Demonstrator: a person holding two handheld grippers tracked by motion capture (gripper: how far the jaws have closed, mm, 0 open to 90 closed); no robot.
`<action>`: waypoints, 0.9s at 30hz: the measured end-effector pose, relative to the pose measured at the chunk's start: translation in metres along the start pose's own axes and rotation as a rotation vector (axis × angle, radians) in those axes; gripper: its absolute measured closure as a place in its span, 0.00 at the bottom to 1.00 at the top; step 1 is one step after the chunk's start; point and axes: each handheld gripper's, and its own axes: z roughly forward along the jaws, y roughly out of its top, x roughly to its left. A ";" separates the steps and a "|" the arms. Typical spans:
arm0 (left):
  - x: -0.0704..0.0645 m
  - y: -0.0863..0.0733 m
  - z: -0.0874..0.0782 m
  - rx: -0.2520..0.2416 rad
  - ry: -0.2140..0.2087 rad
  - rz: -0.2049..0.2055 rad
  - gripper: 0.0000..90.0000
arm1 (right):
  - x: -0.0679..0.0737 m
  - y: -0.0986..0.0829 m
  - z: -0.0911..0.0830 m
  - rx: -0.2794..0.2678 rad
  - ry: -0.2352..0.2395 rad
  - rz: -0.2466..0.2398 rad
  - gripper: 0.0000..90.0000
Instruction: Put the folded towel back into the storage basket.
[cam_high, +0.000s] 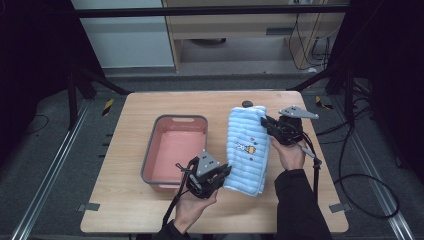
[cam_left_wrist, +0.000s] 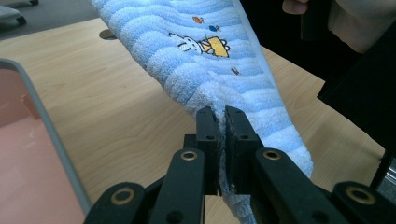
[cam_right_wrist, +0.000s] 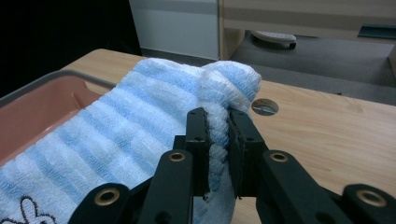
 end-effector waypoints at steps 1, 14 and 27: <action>0.001 0.001 -0.002 -0.002 0.003 0.001 0.95 | 0.001 0.002 0.000 -0.002 -0.001 -0.001 0.89; 0.019 0.009 -0.027 -0.035 0.043 0.004 0.95 | 0.028 0.030 0.010 -0.027 0.020 -0.030 0.89; 0.046 0.016 -0.062 -0.065 0.107 -0.006 0.95 | 0.066 0.063 0.032 -0.046 0.071 -0.059 0.89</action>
